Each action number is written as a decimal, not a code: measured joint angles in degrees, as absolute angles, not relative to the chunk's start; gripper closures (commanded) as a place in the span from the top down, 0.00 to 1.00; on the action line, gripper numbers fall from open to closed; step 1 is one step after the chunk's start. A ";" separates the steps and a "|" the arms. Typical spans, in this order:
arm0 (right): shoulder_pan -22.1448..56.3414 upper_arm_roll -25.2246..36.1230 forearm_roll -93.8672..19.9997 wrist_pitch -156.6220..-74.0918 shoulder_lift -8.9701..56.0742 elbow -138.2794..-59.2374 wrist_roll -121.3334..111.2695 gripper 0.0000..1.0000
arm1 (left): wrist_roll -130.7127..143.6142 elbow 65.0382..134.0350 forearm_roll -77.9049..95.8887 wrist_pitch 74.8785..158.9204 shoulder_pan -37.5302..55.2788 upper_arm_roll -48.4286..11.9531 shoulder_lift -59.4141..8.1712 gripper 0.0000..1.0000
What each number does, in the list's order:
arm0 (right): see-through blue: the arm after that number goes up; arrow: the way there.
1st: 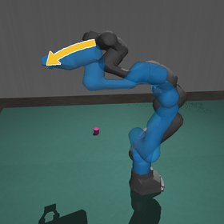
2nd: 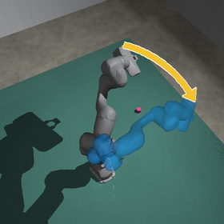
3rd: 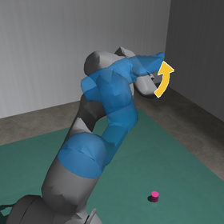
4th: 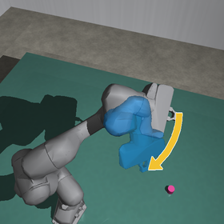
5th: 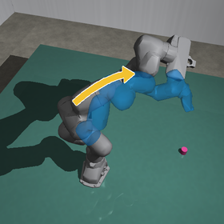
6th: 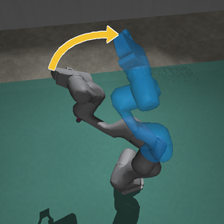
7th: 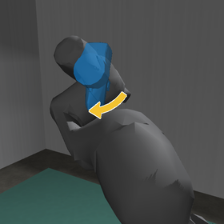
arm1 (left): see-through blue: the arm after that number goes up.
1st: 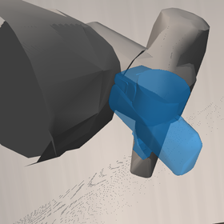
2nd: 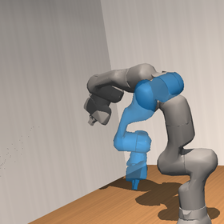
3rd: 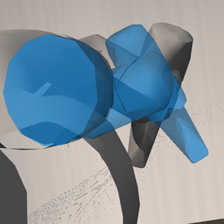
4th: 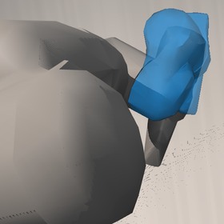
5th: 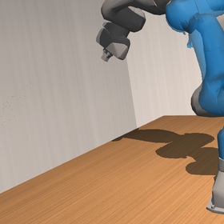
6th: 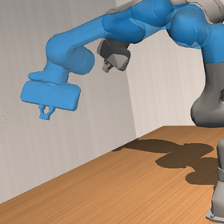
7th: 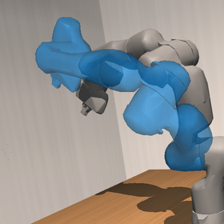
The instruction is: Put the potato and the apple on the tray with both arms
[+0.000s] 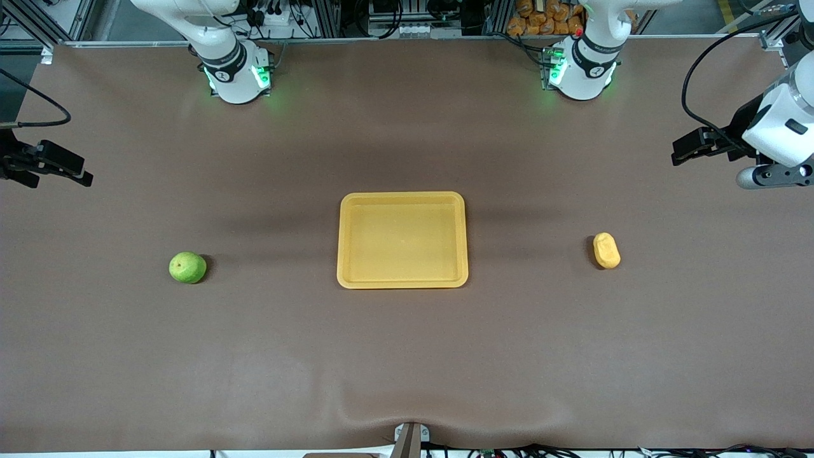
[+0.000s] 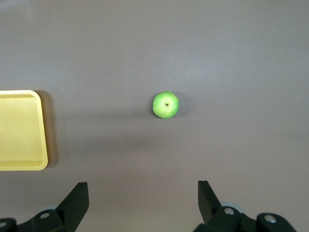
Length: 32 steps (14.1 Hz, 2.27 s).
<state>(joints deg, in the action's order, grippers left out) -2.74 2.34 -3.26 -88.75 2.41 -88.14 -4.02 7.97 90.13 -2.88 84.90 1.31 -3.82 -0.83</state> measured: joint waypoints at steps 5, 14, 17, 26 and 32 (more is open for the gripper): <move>-2.91 2.56 -3.32 -88.82 5.77 -88.26 -4.02 1.00 | 7.97 90.15 -2.88 84.90 1.34 -3.81 -1.11 1.00; -2.90 2.42 -3.37 -89.21 10.55 -88.31 -4.02 1.00 | 7.96 92.46 -3.75 88.50 1.27 -3.84 -4.88 1.00; -2.90 2.26 -3.38 -90.47 12.81 -88.34 -4.02 1.00 | 7.92 93.94 -3.75 89.80 1.45 -4.02 -5.44 1.00; -2.71 1.92 -3.56 -107.21 15.54 -98.52 -4.02 1.00 | 8.24 97.80 -3.76 101.30 0.30 -4.05 -14.11 1.00; -2.78 2.13 -3.22 -122.40 18.94 -107.44 -4.04 1.00 | 8.24 108.63 -3.76 117.77 0.00 -4.15 -15.30 1.00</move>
